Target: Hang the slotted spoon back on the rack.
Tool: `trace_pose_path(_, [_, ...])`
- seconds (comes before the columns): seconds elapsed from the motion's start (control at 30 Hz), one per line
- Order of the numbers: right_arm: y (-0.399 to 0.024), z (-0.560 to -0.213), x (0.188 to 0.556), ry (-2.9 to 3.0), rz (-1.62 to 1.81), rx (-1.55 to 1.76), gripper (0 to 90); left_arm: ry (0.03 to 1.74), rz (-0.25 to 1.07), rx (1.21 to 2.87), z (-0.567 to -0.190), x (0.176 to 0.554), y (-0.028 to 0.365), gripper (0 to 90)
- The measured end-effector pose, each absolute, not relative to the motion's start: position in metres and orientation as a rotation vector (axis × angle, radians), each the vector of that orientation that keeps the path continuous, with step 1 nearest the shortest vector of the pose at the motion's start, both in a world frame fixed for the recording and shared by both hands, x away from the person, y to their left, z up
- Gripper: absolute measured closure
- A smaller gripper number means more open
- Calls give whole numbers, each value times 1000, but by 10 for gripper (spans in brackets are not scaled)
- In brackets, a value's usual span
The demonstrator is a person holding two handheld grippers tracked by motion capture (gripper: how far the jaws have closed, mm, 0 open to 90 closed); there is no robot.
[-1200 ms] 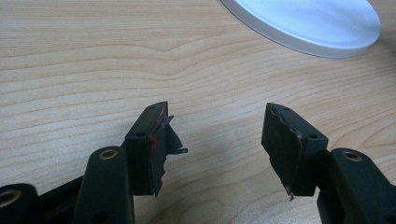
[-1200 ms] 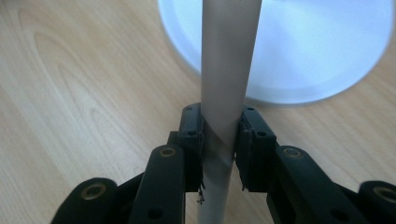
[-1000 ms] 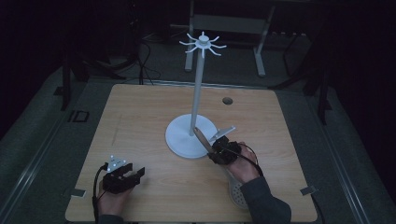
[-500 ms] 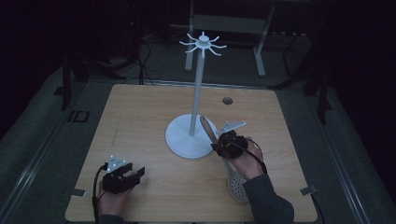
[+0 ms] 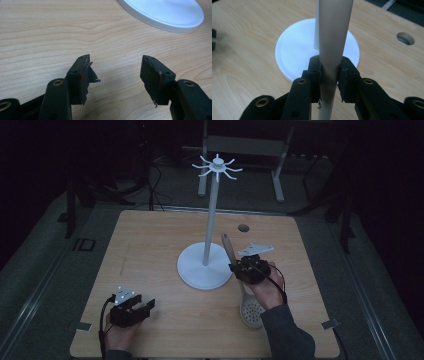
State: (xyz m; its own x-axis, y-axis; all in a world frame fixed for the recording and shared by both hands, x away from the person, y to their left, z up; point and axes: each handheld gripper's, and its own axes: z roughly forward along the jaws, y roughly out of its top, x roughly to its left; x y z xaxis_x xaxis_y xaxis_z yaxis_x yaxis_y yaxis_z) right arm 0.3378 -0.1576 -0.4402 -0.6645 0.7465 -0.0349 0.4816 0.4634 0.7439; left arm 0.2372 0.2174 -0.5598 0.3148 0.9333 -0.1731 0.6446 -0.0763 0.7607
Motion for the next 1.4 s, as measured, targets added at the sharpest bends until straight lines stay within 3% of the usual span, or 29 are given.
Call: trace_pose_path(1.4, [-159, -404, 332, 2151, 1243, 906, 738, 1418, 473, 1788, -559, 237, 219, 415])
